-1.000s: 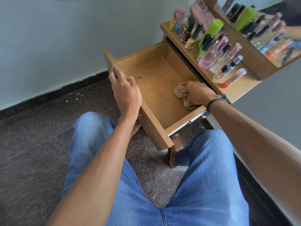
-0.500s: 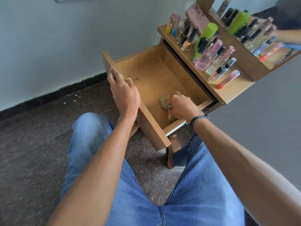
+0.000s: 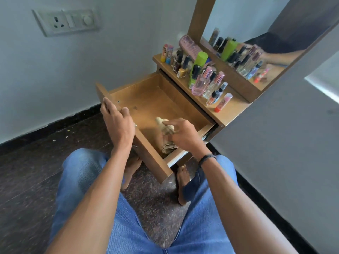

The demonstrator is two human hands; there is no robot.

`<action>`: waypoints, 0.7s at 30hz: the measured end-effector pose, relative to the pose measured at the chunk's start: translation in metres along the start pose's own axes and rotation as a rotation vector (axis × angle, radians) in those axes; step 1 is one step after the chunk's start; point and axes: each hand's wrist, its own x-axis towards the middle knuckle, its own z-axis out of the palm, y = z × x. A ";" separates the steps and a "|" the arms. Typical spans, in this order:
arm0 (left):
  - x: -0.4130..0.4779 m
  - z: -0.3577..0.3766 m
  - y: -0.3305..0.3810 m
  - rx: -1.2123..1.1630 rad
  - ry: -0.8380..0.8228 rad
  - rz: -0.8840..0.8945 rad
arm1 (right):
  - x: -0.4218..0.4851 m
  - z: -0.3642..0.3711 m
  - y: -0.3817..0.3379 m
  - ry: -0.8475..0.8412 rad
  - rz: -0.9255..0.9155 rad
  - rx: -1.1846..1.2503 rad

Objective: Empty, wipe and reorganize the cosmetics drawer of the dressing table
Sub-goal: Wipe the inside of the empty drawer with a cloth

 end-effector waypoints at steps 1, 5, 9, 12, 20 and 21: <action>0.000 0.000 0.001 0.005 0.011 -0.005 | -0.007 -0.009 0.004 0.044 0.016 0.138; -0.001 -0.004 0.008 0.053 0.098 0.057 | -0.046 -0.043 0.021 0.149 0.038 0.755; -0.010 -0.006 0.019 0.055 0.088 0.190 | -0.076 -0.064 0.045 0.198 0.035 1.018; -0.026 0.000 0.031 0.054 -0.010 0.305 | -0.092 -0.077 0.065 0.213 0.057 1.086; -0.060 0.016 0.045 0.205 -0.208 0.606 | -0.090 -0.135 0.087 0.516 0.110 0.977; -0.060 0.017 0.044 0.222 -0.230 0.601 | -0.084 -0.144 0.087 0.550 0.102 0.896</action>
